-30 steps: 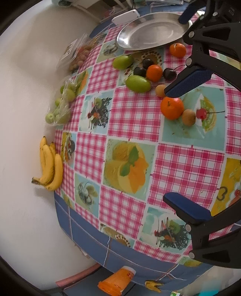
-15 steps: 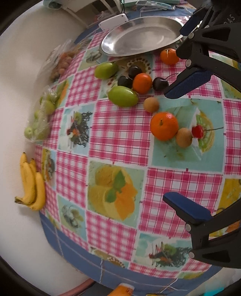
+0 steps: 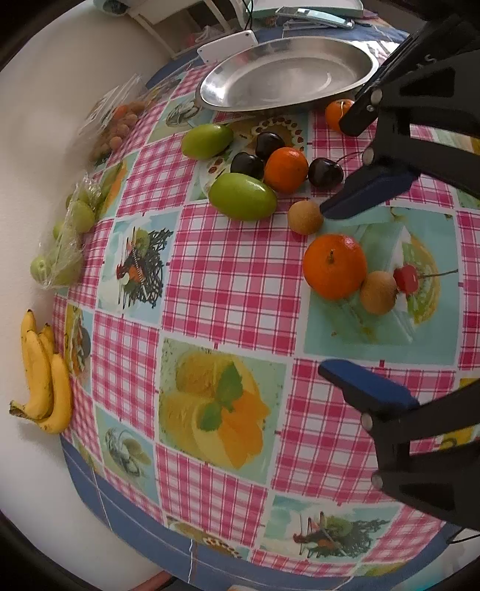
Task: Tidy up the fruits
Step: 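Move the right gripper to the tangerine beside the bowl and close on it, then lift the tangerine with the right gripper and carry it over the steel bowl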
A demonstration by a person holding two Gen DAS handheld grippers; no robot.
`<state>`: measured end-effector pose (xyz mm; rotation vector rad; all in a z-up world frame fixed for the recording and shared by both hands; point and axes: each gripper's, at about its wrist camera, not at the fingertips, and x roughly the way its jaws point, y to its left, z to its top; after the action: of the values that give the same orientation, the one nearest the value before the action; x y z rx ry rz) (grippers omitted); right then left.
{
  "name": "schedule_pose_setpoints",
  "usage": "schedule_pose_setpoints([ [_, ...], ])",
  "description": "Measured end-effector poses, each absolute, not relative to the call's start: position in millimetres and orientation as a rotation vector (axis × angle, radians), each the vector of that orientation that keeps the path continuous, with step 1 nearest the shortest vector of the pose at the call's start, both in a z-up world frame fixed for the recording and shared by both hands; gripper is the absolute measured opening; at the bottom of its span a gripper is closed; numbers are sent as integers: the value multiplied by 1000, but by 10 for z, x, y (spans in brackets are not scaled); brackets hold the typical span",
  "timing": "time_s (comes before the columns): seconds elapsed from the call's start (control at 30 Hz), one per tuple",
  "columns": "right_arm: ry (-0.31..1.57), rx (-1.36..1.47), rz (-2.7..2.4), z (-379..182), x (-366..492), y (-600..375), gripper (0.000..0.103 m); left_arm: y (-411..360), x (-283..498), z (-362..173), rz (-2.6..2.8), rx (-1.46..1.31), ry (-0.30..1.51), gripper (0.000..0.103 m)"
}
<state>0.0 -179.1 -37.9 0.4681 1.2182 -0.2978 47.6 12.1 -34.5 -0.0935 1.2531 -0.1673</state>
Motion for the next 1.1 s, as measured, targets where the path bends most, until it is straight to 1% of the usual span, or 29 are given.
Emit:
schedule_pose_setpoints([
  [0.03, 1217, 476, -301, -396, 18, -1805, 59, 115, 480, -354, -169, -93, 1254, 78],
  [0.07, 1216, 485, -305, -410, 27, -1815, 59, 111, 490, -364, -173, -95, 1255, 74],
  [0.1, 1215, 492, -314, -423, 31, -1826, 56, 108, 495, -371, -177, -98, 1256, 71],
  [0.13, 1210, 497, -326, -428, 32, -1841, 51, 106, 504, -384, -180, -102, 1259, 66],
  [0.3, 1196, 504, -338, -469, 61, -1863, 47, 87, 538, -455, -193, -107, 1272, 65],
  [0.33, 1197, 504, -339, -479, 74, -1861, 47, 86, 545, -470, -195, -110, 1276, 63],
  [0.37, 1200, 506, -341, -500, 80, -1867, 47, 83, 557, -488, -197, -112, 1281, 57],
  [0.47, 1190, 500, -342, -493, 87, -1865, 41, 66, 581, -521, -220, -130, 1291, 49],
  [0.5, 1191, 500, -340, -498, 95, -1863, 41, 65, 572, -525, -223, -128, 1291, 48],
  [0.53, 1189, 493, -341, -498, 99, -1857, 41, 47, 575, -531, -232, -123, 1291, 44],
  [0.6, 1188, 488, -337, -499, 104, -1850, 39, 21, 573, -526, -235, -103, 1287, 44],
  [0.9, 1190, 504, -319, -494, 101, -1847, 39, 27, 540, -456, -237, -94, 1273, 43],
  [1.1, 1174, 512, -293, -380, 50, -1835, 39, 51, 483, -340, -239, -101, 1251, 43],
])
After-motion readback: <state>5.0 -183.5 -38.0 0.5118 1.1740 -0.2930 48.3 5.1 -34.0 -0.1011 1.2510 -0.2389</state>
